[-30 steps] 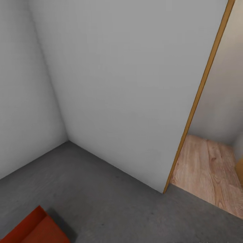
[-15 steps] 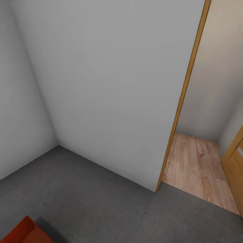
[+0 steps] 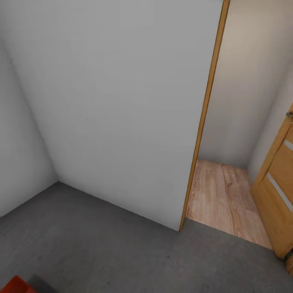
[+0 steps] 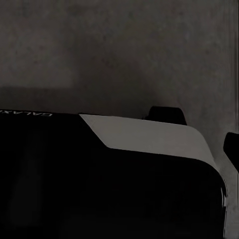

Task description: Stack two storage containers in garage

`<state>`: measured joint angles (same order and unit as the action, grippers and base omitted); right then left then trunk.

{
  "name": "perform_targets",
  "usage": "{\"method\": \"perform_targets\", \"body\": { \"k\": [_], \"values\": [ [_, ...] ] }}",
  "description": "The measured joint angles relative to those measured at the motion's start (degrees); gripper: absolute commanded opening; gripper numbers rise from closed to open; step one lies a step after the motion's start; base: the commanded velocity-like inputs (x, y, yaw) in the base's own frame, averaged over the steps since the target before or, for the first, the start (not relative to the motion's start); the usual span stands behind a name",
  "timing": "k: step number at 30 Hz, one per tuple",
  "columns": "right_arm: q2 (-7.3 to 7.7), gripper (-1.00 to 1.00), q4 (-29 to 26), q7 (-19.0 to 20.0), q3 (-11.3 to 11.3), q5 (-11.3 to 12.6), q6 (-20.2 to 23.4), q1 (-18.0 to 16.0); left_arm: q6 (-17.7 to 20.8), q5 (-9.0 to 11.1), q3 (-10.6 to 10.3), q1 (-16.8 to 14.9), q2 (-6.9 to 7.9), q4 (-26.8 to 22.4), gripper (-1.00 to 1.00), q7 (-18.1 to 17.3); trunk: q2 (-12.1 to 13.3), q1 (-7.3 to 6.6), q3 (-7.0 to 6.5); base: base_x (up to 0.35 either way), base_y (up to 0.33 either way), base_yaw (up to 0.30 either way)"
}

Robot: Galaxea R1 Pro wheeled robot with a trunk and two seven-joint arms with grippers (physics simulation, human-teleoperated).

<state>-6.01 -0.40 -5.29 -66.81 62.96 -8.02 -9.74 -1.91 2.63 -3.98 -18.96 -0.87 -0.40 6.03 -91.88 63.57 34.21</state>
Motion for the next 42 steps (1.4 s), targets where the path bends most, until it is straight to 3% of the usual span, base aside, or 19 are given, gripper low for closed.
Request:
{"method": "perform_targets", "body": {
  "k": [2, 5, 6, 7, 18, 21, 24, 27, 42],
  "values": [
    [2.37, 1.0, -0.01, 0.12, 0.12, 0.11, -0.14, 0.0, 0.0, 0.0, 0.0, -0.03, -0.01, 0.0, 1.0, 0.0, 0.0, 0.0, -0.14, 0.0, 0.0, -0.184],
    [4.22, 1.0, -0.07, 0.24, 0.27, 0.16, -0.15, 0.0, 0.0, 0.0, 0.0, -0.02, 0.0, 0.0, 1.0, 0.0, 0.0, 0.0, -0.34, 0.0, 0.0, -0.184],
    [5.46, 1.0, -0.05, 0.26, 2.58, 0.21, -0.14, 0.0, 0.0, 0.0, 0.0, 0.0, -0.01, 0.0, 1.0, 0.0, 0.0, 0.0, -0.41, 0.0, 0.0, -0.184],
    [5.8, 1.0, -0.04, 0.28, 3.16, 0.18, -0.11, 0.0, 0.0, 0.0, 0.0, -0.03, 0.0, 0.0, 1.0, 0.0, 0.0, 0.0, -0.48, 0.0, 0.0, -0.184],
    [5.98, 1.0, 0.0, 0.25, 3.48, 0.1, -0.1, 0.0, -0.07, 0.03, 0.16, -0.01, -0.25, -0.1, 1.0, -0.03, 0.0, 0.0, -1.23, 0.0, 0.0, -0.184],
    [5.94, 1.0, 0.0, 0.27, 3.4, 0.09, -0.11, 0.0, -1.2, 0.28, 0.39, 2.68, -0.92, 0.16, 1.0, -0.07, 0.0, 0.0, -1.43, 0.0, 0.0, -0.184],
    [5.93, 1.0, 0.0, 0.27, 3.39, 0.08, -0.11, 0.0, -4.66, 0.43, 0.42, 5.96, -0.69, 0.18, 1.0, -0.08, 0.0, 0.0, -1.64, 0.0, 0.0, -0.184],
    [5.93, 1.0, 0.0, 0.27, 3.39, 0.08, -0.09, 0.0, -6.63, 0.47, 0.41, 7.14, -0.48, 0.19, 1.0, -0.08, 0.0, 0.0, -1.85, 0.0, 0.0, -0.184],
    [5.85, 1.0, 0.0, 0.27, 3.39, 0.05, -0.11, 0.0, -7.04, 0.03, 0.14, 7.38, -0.44, -0.08, 1.0, -0.02, 0.0, 0.0, -2.87, 0.0, 0.0, -0.184]
  ]
}}
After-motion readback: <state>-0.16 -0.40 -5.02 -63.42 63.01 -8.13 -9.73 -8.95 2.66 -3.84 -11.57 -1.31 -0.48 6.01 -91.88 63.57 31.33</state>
